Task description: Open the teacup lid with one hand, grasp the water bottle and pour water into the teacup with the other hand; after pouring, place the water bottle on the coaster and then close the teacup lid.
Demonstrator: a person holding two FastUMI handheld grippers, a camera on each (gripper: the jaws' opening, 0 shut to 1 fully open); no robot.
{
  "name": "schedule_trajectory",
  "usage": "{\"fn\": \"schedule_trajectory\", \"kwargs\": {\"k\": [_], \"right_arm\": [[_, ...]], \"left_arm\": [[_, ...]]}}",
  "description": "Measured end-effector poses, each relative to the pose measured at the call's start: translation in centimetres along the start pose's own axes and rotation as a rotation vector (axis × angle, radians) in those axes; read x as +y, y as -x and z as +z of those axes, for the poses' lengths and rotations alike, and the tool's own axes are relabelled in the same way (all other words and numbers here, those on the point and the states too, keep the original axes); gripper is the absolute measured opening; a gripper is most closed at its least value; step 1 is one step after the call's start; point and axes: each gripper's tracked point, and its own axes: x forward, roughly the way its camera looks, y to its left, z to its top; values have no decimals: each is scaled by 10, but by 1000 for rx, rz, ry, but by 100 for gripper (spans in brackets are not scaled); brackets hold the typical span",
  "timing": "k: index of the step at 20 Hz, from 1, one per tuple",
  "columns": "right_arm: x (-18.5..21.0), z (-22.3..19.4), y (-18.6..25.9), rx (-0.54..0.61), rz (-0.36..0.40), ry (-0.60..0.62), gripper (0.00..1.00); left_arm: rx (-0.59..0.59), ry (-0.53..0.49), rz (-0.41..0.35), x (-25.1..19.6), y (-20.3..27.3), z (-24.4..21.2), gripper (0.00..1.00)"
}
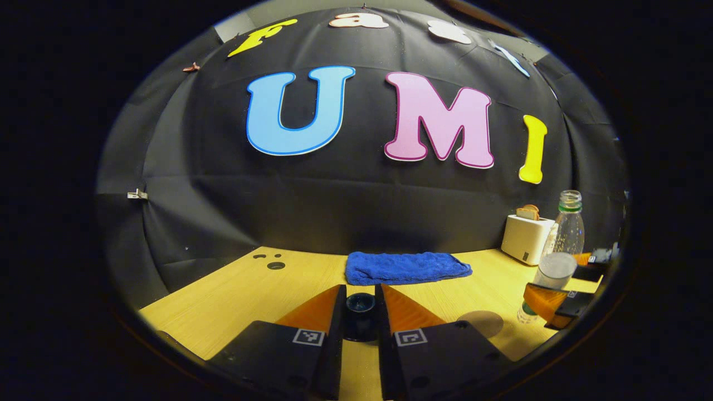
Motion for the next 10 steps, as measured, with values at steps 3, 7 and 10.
{"fn": "schedule_trajectory", "kwargs": {"k": [3, 7, 10], "right_arm": [[5, 6, -21, 5, 13, 157, 75], [17, -4, -46, 31, 52, 384, 74], [27, -12, -62, 44, 78, 538, 74]], "left_arm": [[-1, 10, 13, 11, 2, 3, 28], [-6, -12, 12, 23, 2, 4, 28], [1, -42, 6, 31, -1, -1, 28]]}}
